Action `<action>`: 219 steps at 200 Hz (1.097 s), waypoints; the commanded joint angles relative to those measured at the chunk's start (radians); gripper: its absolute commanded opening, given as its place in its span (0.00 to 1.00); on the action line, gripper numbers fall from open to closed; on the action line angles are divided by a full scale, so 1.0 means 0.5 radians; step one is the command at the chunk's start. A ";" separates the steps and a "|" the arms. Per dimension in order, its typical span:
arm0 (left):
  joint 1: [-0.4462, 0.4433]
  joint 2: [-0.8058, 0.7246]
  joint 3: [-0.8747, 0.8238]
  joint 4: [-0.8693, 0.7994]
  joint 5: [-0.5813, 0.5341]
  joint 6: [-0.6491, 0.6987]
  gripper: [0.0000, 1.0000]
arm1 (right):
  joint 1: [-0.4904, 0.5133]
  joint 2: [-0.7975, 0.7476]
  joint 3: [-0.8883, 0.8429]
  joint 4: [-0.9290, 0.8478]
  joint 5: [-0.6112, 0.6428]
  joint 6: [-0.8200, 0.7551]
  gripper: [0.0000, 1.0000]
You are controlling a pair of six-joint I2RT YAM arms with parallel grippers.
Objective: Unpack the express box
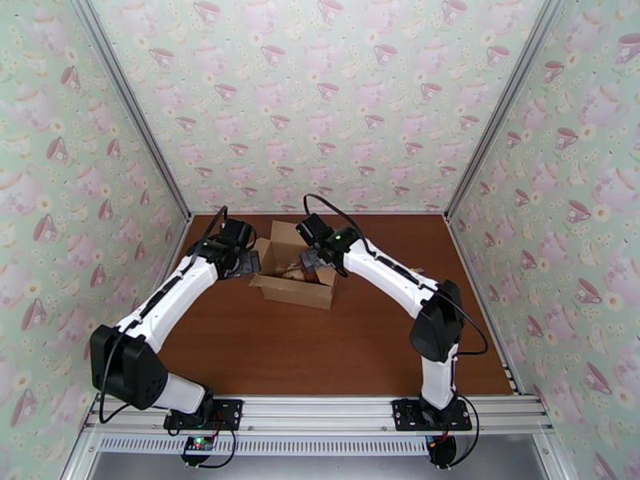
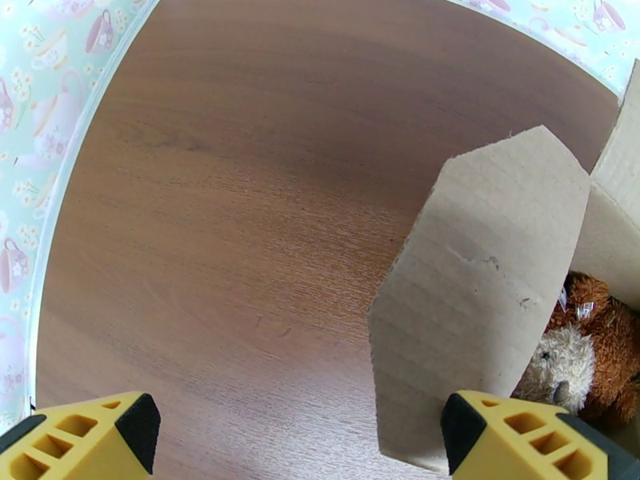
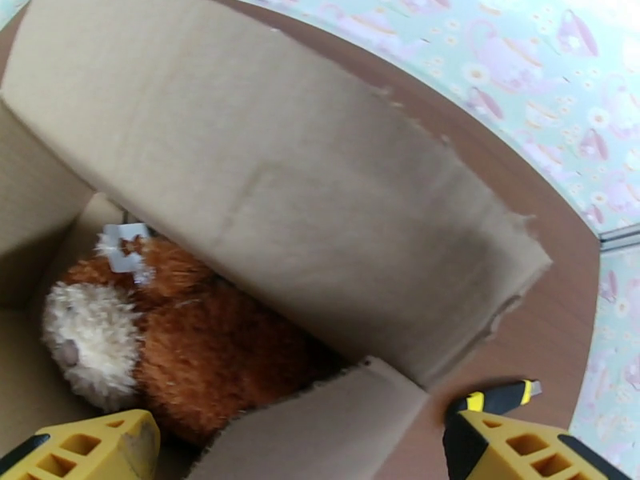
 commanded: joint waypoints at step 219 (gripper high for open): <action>0.043 0.091 0.021 -0.081 -0.068 0.018 1.00 | -0.369 -0.932 -1.061 0.210 -0.352 0.285 0.99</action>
